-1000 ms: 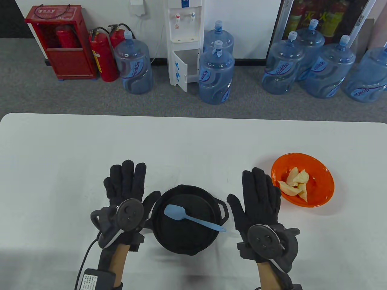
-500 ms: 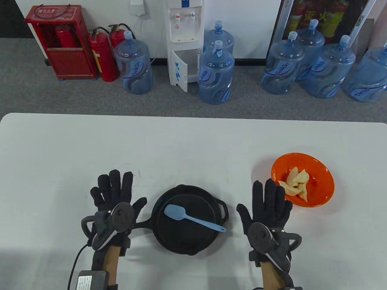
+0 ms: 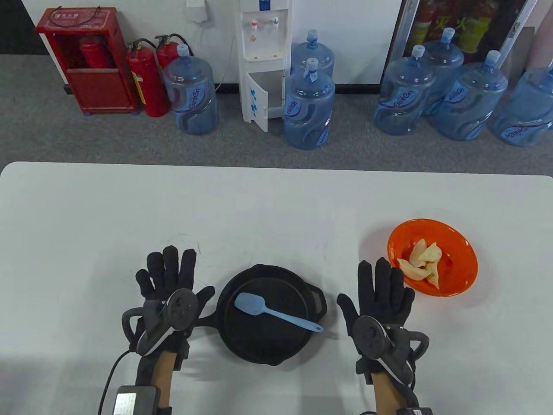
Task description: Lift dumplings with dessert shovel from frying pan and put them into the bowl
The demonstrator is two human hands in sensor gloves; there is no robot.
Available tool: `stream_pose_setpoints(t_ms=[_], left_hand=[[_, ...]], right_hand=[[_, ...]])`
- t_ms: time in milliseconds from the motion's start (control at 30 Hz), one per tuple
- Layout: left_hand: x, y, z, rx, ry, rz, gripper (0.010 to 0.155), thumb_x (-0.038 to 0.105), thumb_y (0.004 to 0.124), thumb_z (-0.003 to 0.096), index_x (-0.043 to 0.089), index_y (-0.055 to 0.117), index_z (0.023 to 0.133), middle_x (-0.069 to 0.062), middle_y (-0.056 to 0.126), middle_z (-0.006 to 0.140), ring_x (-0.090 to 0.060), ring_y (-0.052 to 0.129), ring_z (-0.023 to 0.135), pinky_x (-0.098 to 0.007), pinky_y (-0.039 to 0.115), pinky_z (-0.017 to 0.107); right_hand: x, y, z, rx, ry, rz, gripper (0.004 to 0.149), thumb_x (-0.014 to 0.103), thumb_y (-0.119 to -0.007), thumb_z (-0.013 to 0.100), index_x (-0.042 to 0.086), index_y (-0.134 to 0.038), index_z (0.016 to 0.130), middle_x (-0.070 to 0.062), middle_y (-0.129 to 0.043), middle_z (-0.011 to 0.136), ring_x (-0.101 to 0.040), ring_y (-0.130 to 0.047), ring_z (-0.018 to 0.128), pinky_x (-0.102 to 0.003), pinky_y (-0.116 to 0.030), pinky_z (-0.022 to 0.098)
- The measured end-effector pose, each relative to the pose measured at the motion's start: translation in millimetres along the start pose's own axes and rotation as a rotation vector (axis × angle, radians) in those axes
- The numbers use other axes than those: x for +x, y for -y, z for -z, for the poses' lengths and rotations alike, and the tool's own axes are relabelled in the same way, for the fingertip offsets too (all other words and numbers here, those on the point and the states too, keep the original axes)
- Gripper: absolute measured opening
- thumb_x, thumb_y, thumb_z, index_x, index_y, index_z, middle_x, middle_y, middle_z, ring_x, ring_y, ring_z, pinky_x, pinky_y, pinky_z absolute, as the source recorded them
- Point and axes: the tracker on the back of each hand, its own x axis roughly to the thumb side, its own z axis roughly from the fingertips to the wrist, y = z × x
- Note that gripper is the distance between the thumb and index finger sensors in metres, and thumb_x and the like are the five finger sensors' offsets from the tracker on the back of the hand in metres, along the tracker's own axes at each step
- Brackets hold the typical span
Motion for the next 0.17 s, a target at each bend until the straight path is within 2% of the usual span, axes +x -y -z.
stream_pose_setpoints(t_ms=[167], left_hand=[[0.1, 0.4, 0.0, -0.016, -0.005, -0.003, 0.081, 0.067, 0.053, 0.0478, 0.039, 0.014, 0.113, -0.005, 0.009, 0.121, -0.04, 0.008, 0.112, -0.06, 0.018, 0.077]], right_hand=[[0.6, 0.4, -0.1, 0.015, 0.004, 0.001, 0.078, 0.062, -0.053, 0.063, 0.024, -0.021, 0.123, -0.017, -0.012, 0.127, -0.045, -0.017, 0.113, -0.071, -0.028, 0.076]])
